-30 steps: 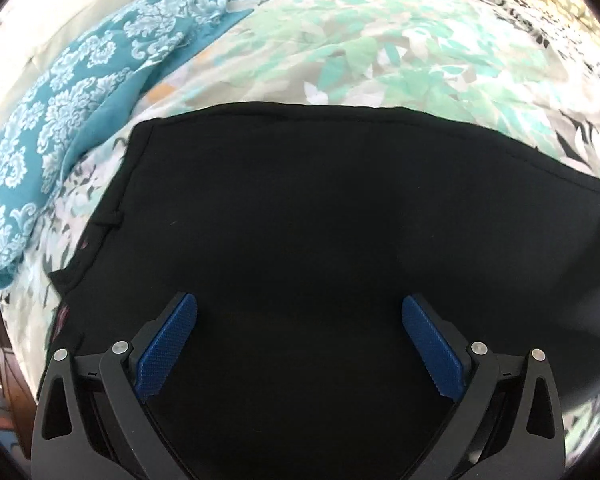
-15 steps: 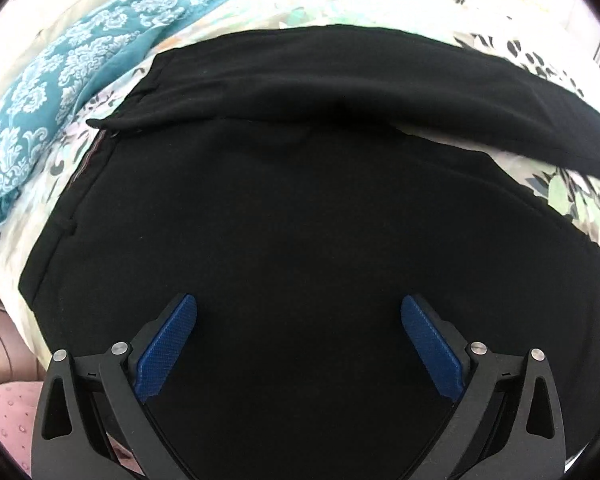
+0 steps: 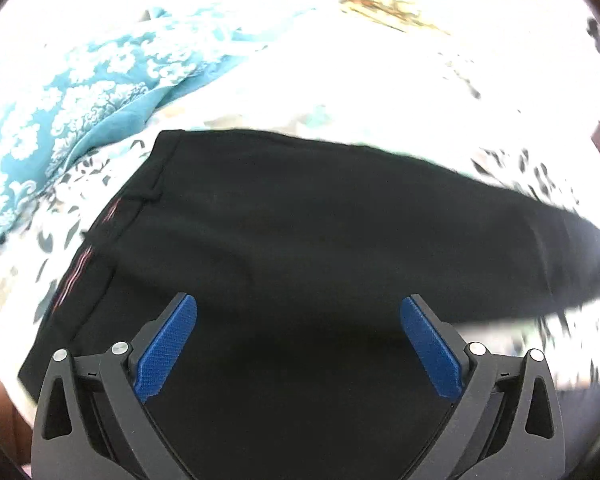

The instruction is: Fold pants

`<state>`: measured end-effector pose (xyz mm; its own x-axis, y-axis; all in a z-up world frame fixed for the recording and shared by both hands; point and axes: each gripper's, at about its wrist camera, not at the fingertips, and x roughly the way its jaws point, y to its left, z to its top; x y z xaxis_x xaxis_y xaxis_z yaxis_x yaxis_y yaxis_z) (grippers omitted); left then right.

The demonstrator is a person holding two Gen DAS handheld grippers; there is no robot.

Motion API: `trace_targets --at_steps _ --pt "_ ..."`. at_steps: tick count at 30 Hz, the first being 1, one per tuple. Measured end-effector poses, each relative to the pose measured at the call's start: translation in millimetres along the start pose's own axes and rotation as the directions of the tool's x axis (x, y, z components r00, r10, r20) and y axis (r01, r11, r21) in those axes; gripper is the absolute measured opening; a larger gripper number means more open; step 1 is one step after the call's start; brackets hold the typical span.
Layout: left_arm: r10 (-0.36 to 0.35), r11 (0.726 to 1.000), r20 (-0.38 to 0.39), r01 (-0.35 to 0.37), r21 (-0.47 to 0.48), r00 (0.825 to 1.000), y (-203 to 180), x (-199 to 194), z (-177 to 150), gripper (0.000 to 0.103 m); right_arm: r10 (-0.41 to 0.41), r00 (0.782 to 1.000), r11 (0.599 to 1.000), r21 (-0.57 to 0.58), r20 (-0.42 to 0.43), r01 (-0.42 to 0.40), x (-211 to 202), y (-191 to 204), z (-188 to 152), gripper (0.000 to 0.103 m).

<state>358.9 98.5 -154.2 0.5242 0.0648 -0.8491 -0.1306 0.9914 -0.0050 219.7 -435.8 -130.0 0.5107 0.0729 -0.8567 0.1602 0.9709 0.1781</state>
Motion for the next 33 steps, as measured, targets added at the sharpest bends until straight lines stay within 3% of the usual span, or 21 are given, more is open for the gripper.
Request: trace_targets --at_steps 1,3,5,10,15,16,17,18,19,23,25,27,30,33 --pt "0.021 1.0 -0.016 -0.022 -0.02 1.0 4 14 5 0.102 -0.016 0.999 1.0 0.006 -0.051 0.016 15 -7 9 0.095" --pt "0.06 0.997 -0.059 -0.062 -0.04 0.996 15 50 2 0.103 -0.04 0.999 0.999 0.032 -0.02 0.04 28 -28 36 0.088" --pt "0.059 0.998 0.023 -0.059 -0.018 0.998 17 55 -6 0.103 -0.071 0.997 0.992 0.102 0.028 0.068 34 -59 67 0.088" --pt "0.106 0.994 0.095 -0.107 0.005 0.99 15 57 -18 0.102 -0.118 0.993 0.933 0.341 -0.02 0.117 77 -142 129 0.088" --pt "0.136 0.99 0.119 -0.139 0.014 0.984 12 56 -24 0.102 -0.174 0.979 0.943 0.267 -0.109 0.198 129 -136 163 0.082" --pt "0.138 0.99 0.121 -0.141 0.014 0.983 13 56 -25 0.102 -0.179 0.975 0.948 0.242 -0.13 0.207 138 -134 164 0.064" --pt "0.139 0.99 0.124 -0.142 0.014 0.983 14 56 -26 0.102 -0.207 0.968 0.949 0.213 -0.14 0.234 144 -130 165 0.035" --pt "0.141 0.99 0.125 -0.143 0.014 0.982 15 56 -26 0.102 -0.266 0.958 0.943 0.178 -0.112 0.282 138 -121 164 0.027" --pt "0.142 0.989 0.127 -0.144 0.014 0.982 14 54 -29 0.102 -0.274 0.959 0.946 0.161 -0.073 0.282 133 -116 161 0.007" --pt "0.143 0.989 0.13 -0.146 0.014 0.981 14 54 -28 0.102 -0.179 0.977 0.984 0.022 0.114 0.178 58 -69 121 0.005" --pt "0.144 0.989 0.13 -0.147 0.015 0.981 14 54 -28 0.102 -0.149 0.972 0.986 -0.049 0.181 0.161 11 -42 78 0.005" --pt "0.147 0.988 0.129 -0.151 0.017 0.981 14 54 -28 0.102 -0.143 0.967 0.986 -0.048 0.212 0.157 -25 -27 27 0.004" --pt "0.161 0.986 0.124 -0.165 0.025 0.979 12 53 -27 0.102 -0.164 0.968 0.983 0.115 0.191 0.144 -59 -36 -62 0.003" --pt "0.181 0.982 0.11 -0.185 0.037 0.977 9 52 -26 0.102 -0.202 0.973 0.915 0.376 0.112 0.147 -69 -61 -136 0.003"
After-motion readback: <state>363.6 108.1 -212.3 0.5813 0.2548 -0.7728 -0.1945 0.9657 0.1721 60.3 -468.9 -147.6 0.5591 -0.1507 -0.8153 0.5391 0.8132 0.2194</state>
